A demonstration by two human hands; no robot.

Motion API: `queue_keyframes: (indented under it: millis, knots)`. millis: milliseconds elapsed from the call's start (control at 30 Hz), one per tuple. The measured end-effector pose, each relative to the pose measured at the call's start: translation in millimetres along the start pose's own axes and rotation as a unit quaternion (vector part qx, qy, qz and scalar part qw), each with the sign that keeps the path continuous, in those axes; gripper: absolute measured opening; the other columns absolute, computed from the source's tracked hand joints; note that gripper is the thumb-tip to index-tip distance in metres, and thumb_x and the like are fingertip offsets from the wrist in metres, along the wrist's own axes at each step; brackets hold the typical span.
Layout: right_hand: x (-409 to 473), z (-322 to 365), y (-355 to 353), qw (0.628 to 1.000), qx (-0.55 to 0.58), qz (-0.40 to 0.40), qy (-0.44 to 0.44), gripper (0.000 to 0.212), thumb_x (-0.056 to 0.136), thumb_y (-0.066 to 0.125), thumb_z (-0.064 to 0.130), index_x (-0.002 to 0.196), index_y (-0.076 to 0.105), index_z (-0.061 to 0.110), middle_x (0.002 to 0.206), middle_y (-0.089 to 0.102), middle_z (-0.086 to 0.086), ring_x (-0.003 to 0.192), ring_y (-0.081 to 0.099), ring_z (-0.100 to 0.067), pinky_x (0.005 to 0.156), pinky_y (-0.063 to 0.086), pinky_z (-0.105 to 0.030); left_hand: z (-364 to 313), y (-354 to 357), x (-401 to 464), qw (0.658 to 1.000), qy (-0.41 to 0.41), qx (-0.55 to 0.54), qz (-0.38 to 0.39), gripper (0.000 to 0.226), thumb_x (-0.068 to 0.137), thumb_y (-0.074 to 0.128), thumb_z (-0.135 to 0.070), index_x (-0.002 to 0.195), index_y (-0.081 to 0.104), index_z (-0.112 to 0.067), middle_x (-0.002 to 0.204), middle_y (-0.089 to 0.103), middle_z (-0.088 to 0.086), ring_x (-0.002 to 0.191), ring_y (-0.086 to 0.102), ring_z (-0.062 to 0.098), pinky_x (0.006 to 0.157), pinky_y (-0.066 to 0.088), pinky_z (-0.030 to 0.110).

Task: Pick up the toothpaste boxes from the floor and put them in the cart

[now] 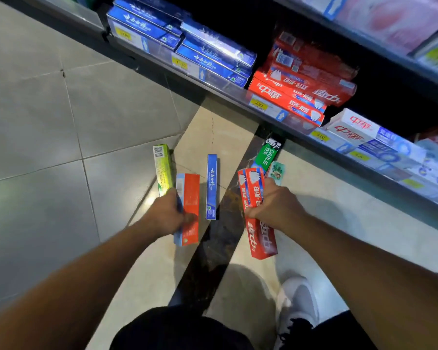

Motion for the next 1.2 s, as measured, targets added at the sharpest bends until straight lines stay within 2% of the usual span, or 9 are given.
queue_keyframes:
  millis: [167,300,433,567,733,867,1000,1133,1200]
  knots:
    - [-69,27,-63,0.999,0.037,0.015,-0.021,0.078,0.075,0.081,0.046,0.135,0.040,0.019,0.127,0.062,-0.007,0.109,0.065,-0.027,0.095,0.052,-0.041,-62,-65,-91,0.982,-0.033,-0.184,-0.024,0.056,0.084,0.077,-0.011,0.127,0.044,-0.022,0.120,0.063,0.003,0.102,0.067,0.031,0.080,0.059,0.053]
    - [-145,52,-136,0.998,0.047,0.020,-0.029,0.076,0.071,0.083,0.048,0.129,0.044,0.020,0.125,0.062,-0.006,0.108,0.064,-0.026,0.096,0.052,-0.041,-126,-109,-187,0.983,-0.029,-0.182,-0.022,0.057,0.084,0.076,-0.013,0.131,0.045,-0.023,0.119,0.062,-0.001,0.103,0.066,0.028,0.071,0.059,0.045]
    - [-240,77,-228,0.997,0.062,0.002,-0.049,0.077,0.061,0.083,0.053,0.123,0.050,0.022,0.117,0.066,-0.004,0.102,0.064,-0.025,0.093,0.052,-0.039,-196,-154,-302,0.984,-0.026,-0.178,-0.014,0.056,0.083,0.077,-0.010,0.128,0.047,-0.024,0.112,0.065,-0.002,0.102,0.067,0.030,0.082,0.058,0.056]
    - [-333,103,-318,0.991,0.116,-0.019,-0.068,0.067,0.061,0.084,0.045,0.116,0.053,0.022,0.107,0.069,0.001,0.098,0.066,-0.021,0.086,0.051,-0.033,-264,-201,-410,0.987,0.006,-0.163,-0.003,0.053,0.082,0.078,-0.007,0.125,0.050,-0.021,0.110,0.068,0.004,0.093,0.070,0.028,0.076,0.060,0.052]
    - [-444,119,-412,0.982,0.160,-0.066,-0.076,0.061,0.065,0.086,0.040,0.113,0.051,0.025,0.099,0.066,0.008,0.087,0.062,-0.015,0.073,0.043,-0.026,-350,-251,-518,0.994,0.077,-0.069,-0.022,0.030,0.082,0.076,-0.008,0.097,0.057,-0.026,0.101,0.068,0.005,0.090,0.070,0.029,0.072,0.061,0.052]
    - [-519,106,-455,0.971,0.210,-0.099,-0.053,0.064,0.061,0.088,0.042,0.115,0.055,0.029,0.103,0.070,0.008,0.088,0.067,-0.013,0.076,0.056,-0.034,-405,-262,-579,0.991,0.130,-0.006,-0.015,0.033,0.082,0.076,-0.008,0.101,0.054,-0.023,0.103,0.067,0.009,0.091,0.069,0.031,0.074,0.060,0.056]
    - [-574,72,-473,0.945,0.299,-0.135,-0.016,0.061,0.060,0.089,0.042,0.110,0.055,0.032,0.098,0.071,0.009,0.086,0.069,-0.013,0.077,0.060,-0.043,-449,-247,-611,0.981,0.172,0.084,0.024,0.040,0.083,0.078,-0.017,0.112,0.051,-0.020,0.107,0.065,0.003,0.097,0.066,0.027,0.079,0.059,0.053]
    - [-624,27,-486,0.907,0.386,-0.166,0.006,0.058,0.066,0.090,0.035,0.110,0.051,0.033,0.100,0.068,0.011,0.085,0.068,-0.008,0.074,0.060,-0.036,-489,-211,-636,0.962,0.208,0.167,0.057,0.039,0.083,0.079,-0.024,0.109,0.049,-0.023,0.110,0.065,0.002,0.100,0.066,0.026,0.082,0.059,0.052]
    - [-643,-5,-493,0.881,0.437,-0.179,0.015,0.059,0.066,0.090,0.033,0.112,0.053,0.032,0.100,0.071,0.008,0.086,0.071,-0.011,0.072,0.062,-0.040,-510,-184,-647,0.952,0.222,0.199,0.073,0.035,0.083,0.078,-0.023,0.103,0.049,-0.023,0.107,0.066,0.004,0.098,0.067,0.026,0.081,0.059,0.051]
Point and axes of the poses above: each hand's wrist, its own x-axis towards the middle knuckle, its own y-axis out of the palm, z = x × y, the point moved 4 cm from there along x, towards the middle knuckle
